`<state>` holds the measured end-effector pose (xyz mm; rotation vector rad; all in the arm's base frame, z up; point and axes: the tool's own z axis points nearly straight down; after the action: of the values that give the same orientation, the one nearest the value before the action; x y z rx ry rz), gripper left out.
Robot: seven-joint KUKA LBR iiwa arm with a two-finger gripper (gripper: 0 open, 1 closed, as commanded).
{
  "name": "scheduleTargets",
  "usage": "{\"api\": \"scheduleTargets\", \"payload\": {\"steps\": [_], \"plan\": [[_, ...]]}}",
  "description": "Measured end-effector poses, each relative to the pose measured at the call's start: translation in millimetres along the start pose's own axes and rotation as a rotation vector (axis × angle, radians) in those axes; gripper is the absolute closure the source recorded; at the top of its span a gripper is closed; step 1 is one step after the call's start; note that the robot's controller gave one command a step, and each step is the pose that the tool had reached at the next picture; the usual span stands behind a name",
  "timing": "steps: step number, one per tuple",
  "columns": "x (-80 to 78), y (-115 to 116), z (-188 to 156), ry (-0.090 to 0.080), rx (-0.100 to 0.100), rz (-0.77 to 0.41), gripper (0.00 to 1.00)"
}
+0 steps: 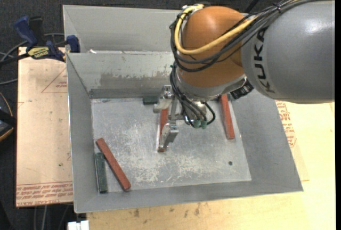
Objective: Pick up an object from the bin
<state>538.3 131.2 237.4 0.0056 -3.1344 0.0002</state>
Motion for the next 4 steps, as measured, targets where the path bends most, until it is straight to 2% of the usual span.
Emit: {"api": "scheduleTargets", "payload": {"steps": [1,2,3,4], "plan": [[-1.6,-0.9,-4.4,-0.008,-0.001,0.003,0.00],[-13.3,-11.9,67.4,-0.013,-0.002,-0.016,0.00],[-19.1,-18.6,105.9,-0.008,0.000,-0.354,0.00],[-47.9,-50.6,147.0,-0.011,0.000,-0.461,0.00]]}}
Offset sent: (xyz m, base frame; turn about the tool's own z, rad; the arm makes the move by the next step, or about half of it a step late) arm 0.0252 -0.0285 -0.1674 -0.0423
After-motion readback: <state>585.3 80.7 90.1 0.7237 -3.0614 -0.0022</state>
